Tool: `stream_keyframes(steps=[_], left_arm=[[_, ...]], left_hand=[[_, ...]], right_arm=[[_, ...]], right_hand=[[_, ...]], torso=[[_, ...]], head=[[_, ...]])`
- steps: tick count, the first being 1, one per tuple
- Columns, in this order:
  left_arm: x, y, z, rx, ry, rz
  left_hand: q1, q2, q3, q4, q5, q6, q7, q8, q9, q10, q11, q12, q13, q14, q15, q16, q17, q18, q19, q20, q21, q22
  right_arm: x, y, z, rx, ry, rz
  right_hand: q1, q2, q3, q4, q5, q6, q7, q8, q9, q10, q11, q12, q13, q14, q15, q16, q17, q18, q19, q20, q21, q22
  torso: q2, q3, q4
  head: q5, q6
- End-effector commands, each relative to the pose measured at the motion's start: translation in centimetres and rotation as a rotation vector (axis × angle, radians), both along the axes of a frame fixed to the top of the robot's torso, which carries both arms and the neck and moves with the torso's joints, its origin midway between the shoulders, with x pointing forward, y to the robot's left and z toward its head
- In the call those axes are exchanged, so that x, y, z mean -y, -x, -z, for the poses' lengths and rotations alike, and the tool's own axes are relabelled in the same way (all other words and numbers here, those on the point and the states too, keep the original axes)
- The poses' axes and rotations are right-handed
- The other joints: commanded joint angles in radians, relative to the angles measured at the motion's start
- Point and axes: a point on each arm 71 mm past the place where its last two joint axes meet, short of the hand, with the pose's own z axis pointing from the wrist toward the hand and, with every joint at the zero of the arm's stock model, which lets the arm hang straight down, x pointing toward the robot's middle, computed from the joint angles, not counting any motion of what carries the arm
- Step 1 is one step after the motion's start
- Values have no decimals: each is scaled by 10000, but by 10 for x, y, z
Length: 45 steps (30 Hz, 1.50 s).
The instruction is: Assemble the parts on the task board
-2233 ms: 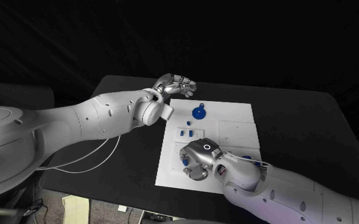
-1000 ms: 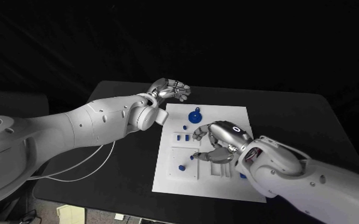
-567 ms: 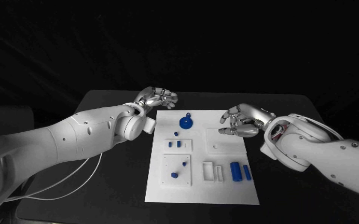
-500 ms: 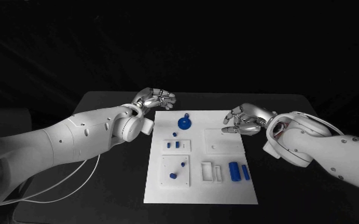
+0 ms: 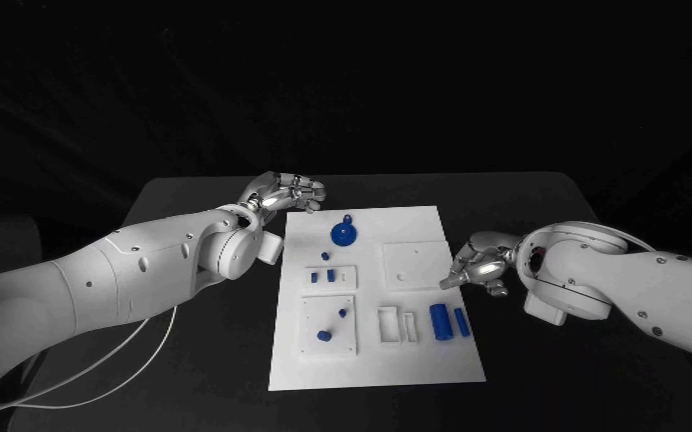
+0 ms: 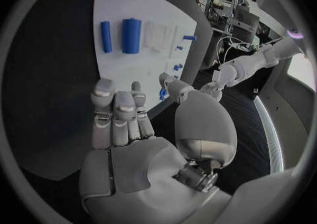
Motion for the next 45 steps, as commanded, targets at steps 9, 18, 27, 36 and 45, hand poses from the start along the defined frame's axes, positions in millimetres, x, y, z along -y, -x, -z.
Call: stream_keyframes(steps=[9,18,27,36,45], left_arm=[[7,5,-2,75,250,392],[8,6,-2,79,293,469],[9,7,-2,75,326,535],[10,7,-2,64,334,554],[10,8,-2,40,333,568]], left_hand=[[-370,12,-280,111,27,-84,9,18,-16,-81,-27,-35,-24,-3,77,-136,88,175,-2,57,-86,45],[-829,163,-826,127,20,-119,10,3,-45,-103,-28,-34,-35,12,74,-277,227,194,-18,56,-186,88],[-920,178,-918,141,13,-127,13,-2,-55,-108,-28,-34,-38,19,73,-319,267,200,-9,55,-217,95],[-930,190,-932,141,14,-129,13,-3,-57,-111,-28,-35,-40,19,73,-330,277,203,-7,54,-225,97],[-938,201,-946,138,14,-138,14,-8,-62,-116,-27,-37,-42,20,73,-343,289,205,-6,54,-235,99]], right_arm=[[0,17,18,-831,1889,-581],[-9,20,28,-694,1635,-471],[-20,23,42,-882,1425,-602],[-32,25,54,-893,1318,-750],[-55,28,65,-884,1032,-1063]], right_hand=[[-544,-12,211,733,-84,459,-15,249,307,47,-197,-2,187,-27,-156,76,169,799,-2,-92,249,226],[-774,-76,330,1145,-88,527,-69,302,448,154,-251,-43,248,-17,-209,81,243,799,-5,-128,364,216],[-792,-83,337,1204,-87,520,-72,299,474,168,-255,-56,263,-14,-213,80,257,799,-9,-137,388,214],[-704,-65,361,1182,-87,496,-71,288,504,175,-254,-73,286,-11,-213,74,273,799,-22,-149,421,215],[-563,-26,353,1088,-87,466,-63,268,548,184,-246,-94,327,-6,-205,63,297,799,-45,-153,469,213]], torso=[[13,-22,21],[14,-13,14],[16,-5,10],[13,-3,-1],[13,-9,16]], head=[[-386,-208],[-483,-287],[-434,-383],[-354,-468],[-367,-513]])
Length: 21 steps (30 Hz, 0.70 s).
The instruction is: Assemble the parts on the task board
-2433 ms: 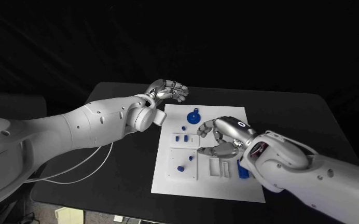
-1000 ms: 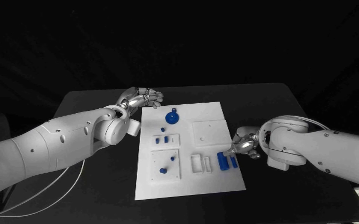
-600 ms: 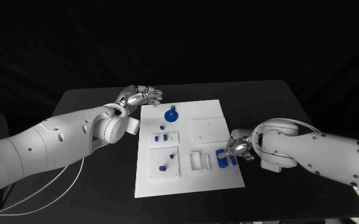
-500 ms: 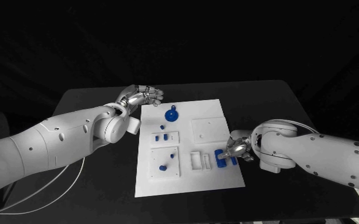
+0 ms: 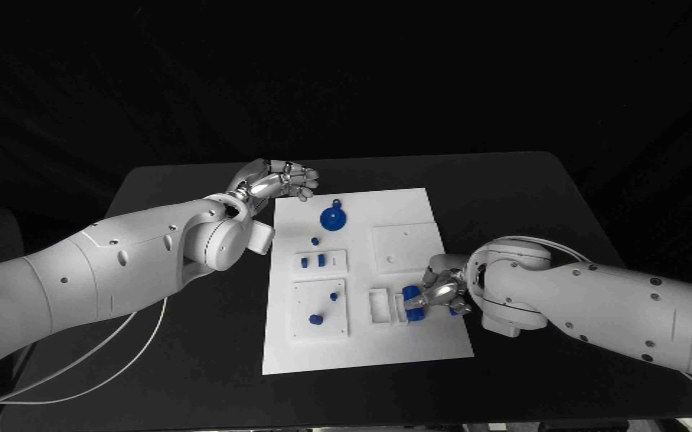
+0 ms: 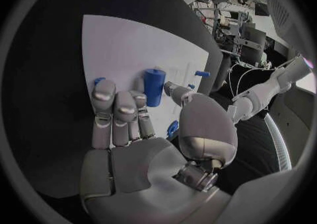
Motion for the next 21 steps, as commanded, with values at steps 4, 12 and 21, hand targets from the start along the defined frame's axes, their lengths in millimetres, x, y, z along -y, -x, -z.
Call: stream_keyframes(steps=[4,12,21], left_arm=[[3,1,0,47,130,187],[4,1,0,34,134,206],[2,1,0,19,121,186]], left_hand=[[-114,29,-57,13,-26,-81,6,-11,-12,-82,12,-37,-15,20,73,-67,19,105,-5,54,-66,12],[-120,35,-67,11,-26,-92,10,-17,-16,-86,13,-39,-16,20,74,-78,29,106,-4,54,-74,14],[-121,42,-73,8,-25,-97,12,-20,-19,-89,14,-39,-18,21,74,-87,37,107,-3,54,-80,16]], right_arm=[[-12,3,6,156,-247,-234],[-15,3,5,130,-463,-147],[-9,6,1,294,-888,387]], right_hand=[[111,2,-21,-91,-49,-90,42,-80,-35,52,-12,-46,29,13,-43,41,22,797,-9,-48,77,205],[198,38,-19,-164,-49,-101,47,-93,-10,52,-5,-64,54,14,-36,25,30,797,-29,-45,99,201],[622,598,327,-547,-50,79,6,-38,88,104,-40,-108,120,29,-60,-14,57,797,-85,-13,167,198]], torso=[[-4,-6,4],[-6,-10,2],[-9,-9,-2]], head=[[-22,-39],[14,-30],[43,-25]])
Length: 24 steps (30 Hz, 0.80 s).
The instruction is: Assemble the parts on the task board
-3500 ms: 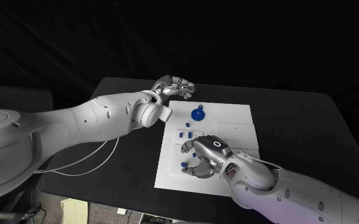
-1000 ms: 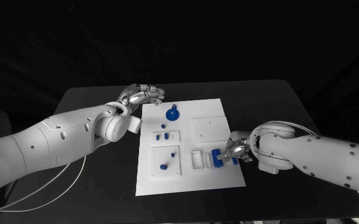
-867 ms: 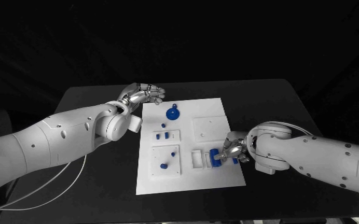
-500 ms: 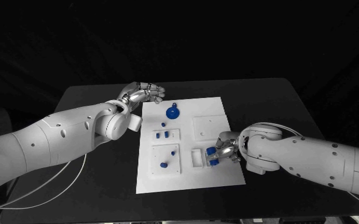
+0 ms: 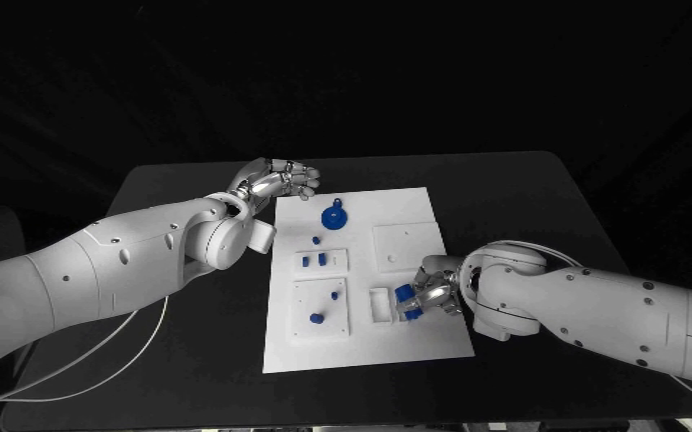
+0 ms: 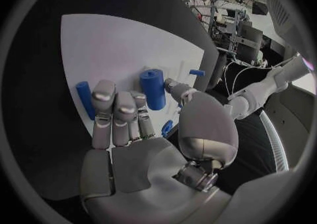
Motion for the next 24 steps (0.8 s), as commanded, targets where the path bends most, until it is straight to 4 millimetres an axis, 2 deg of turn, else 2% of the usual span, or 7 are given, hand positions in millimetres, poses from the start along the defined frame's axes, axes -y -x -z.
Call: stream_keyframes(steps=[1,7,12,19,24], left_arm=[[2,1,0,35,118,166],[2,1,0,9,117,182],[2,1,0,8,118,184],[3,1,0,0,130,216],[4,1,0,-13,138,244]], left_hand=[[-84,5,-74,8,-25,-64,-26,-21,-11,-90,14,-40,-10,21,74,-28,17,115,-3,55,-45,16],[-87,7,-79,7,-25,-65,-25,-21,-12,-90,14,-40,-11,21,74,-34,22,115,-2,55,-49,17],[-91,7,-83,7,-25,-66,-24,-21,-13,-92,15,-40,-11,20,75,-39,25,115,-2,56,-52,18],[-99,7,-90,10,-25,-68,-23,-22,-14,-94,16,-41,-12,20,76,-44,29,115,-2,57,-56,19],[-113,8,-99,16,-26,-71,-22,-24,-17,-98,18,-42,-14,20,78,-52,36,114,-1,59,-62,21]], right_arm=[[2,2,-1,-7,-425,408],[-1,7,-8,-128,-987,651],[-6,9,-14,-184,-1232,662],[-18,9,-13,-669,-1255,435],[-23,6,-11,-691,-1089,364]], right_hand=[[107,186,74,-68,-47,134,-46,69,74,75,-8,-66,24,29,-65,-16,13,797,-22,-14,76,201],[-45,374,177,-143,-46,258,-82,73,99,145,-42,-109,47,33,-96,-42,27,797,-56,39,127,201],[-212,385,246,-188,-46,319,-95,25,62,194,-56,-155,60,39,-109,-61,38,797,-73,60,163,195],[-342,345,238,-181,-47,343,-97,1,44,211,-58,-177,68,41,-112,-70,44,797,-79,70,177,191],[-495,292,215,-170,-48,361,-98,-31,22,215,-58,-211,79,42,-112,-84,50,797,-96,78,187,186]], torso=[[-3,2,-2],[-2,1,-6],[-1,2,3],[3,-8,5],[6,-1,3]], head=[[25,3],[47,8],[44,14],[36,14],[37,13]])
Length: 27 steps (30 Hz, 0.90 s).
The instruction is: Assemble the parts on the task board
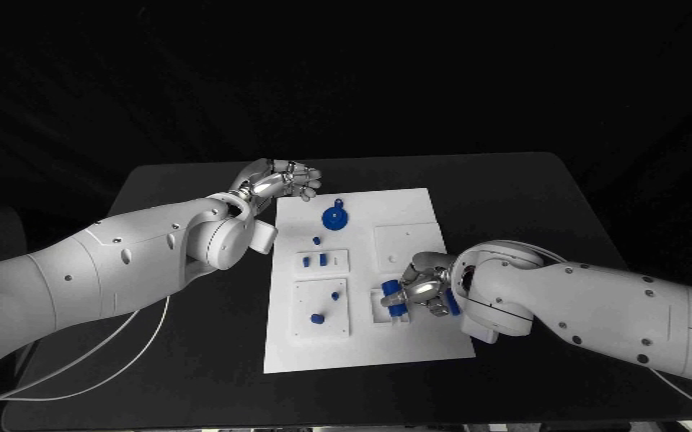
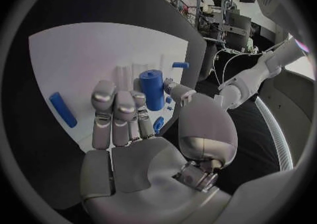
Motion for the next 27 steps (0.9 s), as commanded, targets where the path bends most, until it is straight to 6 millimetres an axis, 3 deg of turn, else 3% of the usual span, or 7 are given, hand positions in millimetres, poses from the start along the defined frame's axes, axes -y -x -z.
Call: stream_keyframes(steps=[1,11,20,22,23,25,27], left_arm=[[4,1,0,10,126,203],[5,1,0,-5,138,239],[5,1,0,-19,138,249],[5,1,0,-23,137,251],[5,1,0,-24,135,248],[5,1,0,-25,136,251],[5,1,0,-23,135,248]], left_hand=[[-116,10,-77,-6,-26,-76,-27,-24,-9,-61,-19,-41,-15,20,78,-54,12,152,-1,59,-63,14],[-124,15,-84,-2,-26,-77,-27,-25,-11,-62,-19,-41,-16,21,79,-64,21,153,0,60,-70,16],[-132,17,-89,1,-26,-78,-26,-25,-13,-63,-18,-41,-17,21,79,-71,28,153,1,60,-76,18],[-133,17,-91,2,-26,-79,-26,-25,-13,-64,-18,-41,-17,21,79,-73,29,153,1,60,-77,18],[-134,17,-91,3,-26,-79,-26,-25,-13,-64,-18,-41,-17,21,80,-74,30,153,1,60,-78,18],[-135,17,-93,3,-27,-80,-25,-26,-14,-65,-18,-41,-17,21,80,-76,32,153,1,60,-79,19],[-136,17,-94,3,-26,-82,-25,-27,-14,-66,-18,-41,-18,21,80,-78,34,153,1,60,-80,19]], right_arm=[[-3,0,3,-280,167,-128],[-10,-1,9,220,675,-418],[-11,-5,11,547,526,-165],[-12,-5,12,540,494,-163],[-12,-5,12,526,439,-149],[-13,-4,12,421,402,-203],[-14,-3,13,376,412,-263]], right_hand=[[-144,-40,-7,13,-1,137,51,-59,-24,74,11,-66,21,9,-77,-39,18,798,-36,30,53,187],[-363,-215,-36,32,-1,170,49,-108,-56,88,9,-112,48,15,-80,-60,30,798,-49,30,72,177],[-741,-567,-295,139,0,161,60,-175,-85,85,20,-167,86,17,-73,-94,41,798,-54,28,84,161],[-1335,-696,-853,373,7,76,80,-230,-100,32,47,-204,95,-13,-55,-114,48,796,-105,42,71,157],[-1485,-478,-1610,116,-32,-3,61,-258,-82,-73,40,-235,125,-81,-76,-131,71,798,-253,-36,43,173],[-1634,-336,-2578,-227,27,-63,17,-294,-66,-165,50,-277,160,-152,-131,-170,98,798,-441,-170,-19,166],[-1651,-307,-2859,-297,-2,-55,46,-306,-65,-170,-18,-291,172,-155,-113,-187,105,798,-472,-219,-40,156]], torso=[[0,1,0],[1,9,-4],[5,14,-4],[1,11,-3],[1,11,-3],[-1,10,-8],[0,11,-8]], head=[[-2,1],[36,-8],[52,-11],[63,-1],[63,-1],[75,2],[78,-5]])
